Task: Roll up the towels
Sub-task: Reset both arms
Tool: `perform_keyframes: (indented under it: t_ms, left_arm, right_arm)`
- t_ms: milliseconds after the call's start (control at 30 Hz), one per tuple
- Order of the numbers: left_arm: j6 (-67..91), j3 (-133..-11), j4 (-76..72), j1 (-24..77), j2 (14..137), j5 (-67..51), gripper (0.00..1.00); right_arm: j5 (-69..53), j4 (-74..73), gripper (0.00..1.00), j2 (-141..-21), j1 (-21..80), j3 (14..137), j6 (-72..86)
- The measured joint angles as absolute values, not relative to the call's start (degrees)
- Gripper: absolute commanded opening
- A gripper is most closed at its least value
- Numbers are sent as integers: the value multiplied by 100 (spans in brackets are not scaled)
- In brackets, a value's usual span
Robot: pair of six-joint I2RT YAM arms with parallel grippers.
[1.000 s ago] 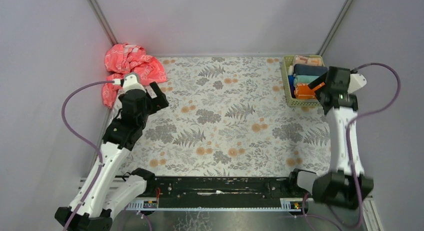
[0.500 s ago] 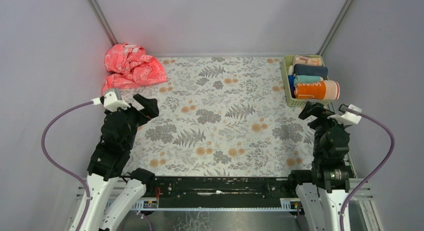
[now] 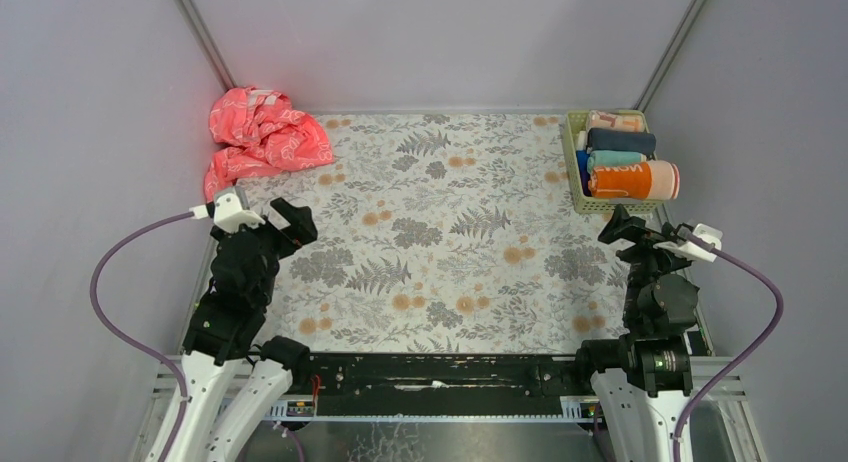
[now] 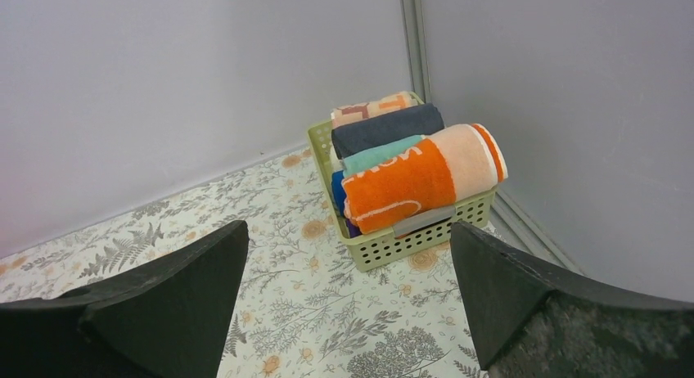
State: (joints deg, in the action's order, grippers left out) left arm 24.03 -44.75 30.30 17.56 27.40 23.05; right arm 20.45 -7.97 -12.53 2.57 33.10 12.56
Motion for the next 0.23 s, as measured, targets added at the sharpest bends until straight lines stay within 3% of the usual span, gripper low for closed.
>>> perform_keyframes:
  t_ms: [233]
  left_arm:
    - [2355, -4460, 3033, 1756, 2794, 2429, 100]
  right_arm:
    - [2043, -698, 99, -1306, 263, 3299, 1214]
